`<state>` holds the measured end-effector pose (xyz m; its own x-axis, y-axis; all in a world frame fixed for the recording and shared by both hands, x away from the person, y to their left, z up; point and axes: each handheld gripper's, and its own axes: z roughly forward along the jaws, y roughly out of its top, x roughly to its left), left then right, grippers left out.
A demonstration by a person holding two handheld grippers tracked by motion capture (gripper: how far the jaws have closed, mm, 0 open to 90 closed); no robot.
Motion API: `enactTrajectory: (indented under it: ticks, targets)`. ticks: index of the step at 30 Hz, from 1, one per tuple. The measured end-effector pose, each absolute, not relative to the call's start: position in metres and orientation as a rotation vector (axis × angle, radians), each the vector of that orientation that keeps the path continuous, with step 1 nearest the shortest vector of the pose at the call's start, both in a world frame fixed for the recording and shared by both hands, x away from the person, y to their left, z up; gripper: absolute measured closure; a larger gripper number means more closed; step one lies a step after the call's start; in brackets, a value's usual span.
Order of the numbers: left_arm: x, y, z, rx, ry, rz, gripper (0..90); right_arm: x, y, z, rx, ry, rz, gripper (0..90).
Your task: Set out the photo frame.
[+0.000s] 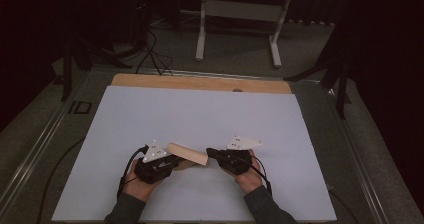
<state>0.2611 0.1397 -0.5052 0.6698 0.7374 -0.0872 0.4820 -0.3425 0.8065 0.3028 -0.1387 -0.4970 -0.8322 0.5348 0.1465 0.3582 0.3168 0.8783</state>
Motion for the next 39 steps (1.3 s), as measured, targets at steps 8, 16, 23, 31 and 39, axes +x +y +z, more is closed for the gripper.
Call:
enactTrajectory:
  ticks: [8, 16, 23, 31, 39]
  targets:
    - [0.266, 0.137, -0.504, 1.996, 0.948, 0.367, 77.9, 0.300, -0.139, -0.496, 0.803, 2.411, 1.520, 89.5]
    - [0.272, 0.134, -0.504, 1.994, 0.954, 0.362, 82.4, 0.297, -0.139, -0.496, 0.787, 2.414, 1.511, 89.5]
    - [0.275, 0.132, -0.504, 1.991, 0.957, 0.361, 87.6, 0.296, -0.138, -0.496, 0.780, 2.417, 1.508, 89.5]
    - [0.275, 0.130, -0.502, 1.999, 0.965, 0.368, 89.0, 0.295, -0.138, -0.496, 0.777, 2.418, 1.507, 89.5]
    - [0.272, 0.130, -0.497, 1.991, 0.952, 0.353, 88.9, 0.295, -0.138, -0.496, 0.775, 2.420, 1.504, 89.5]
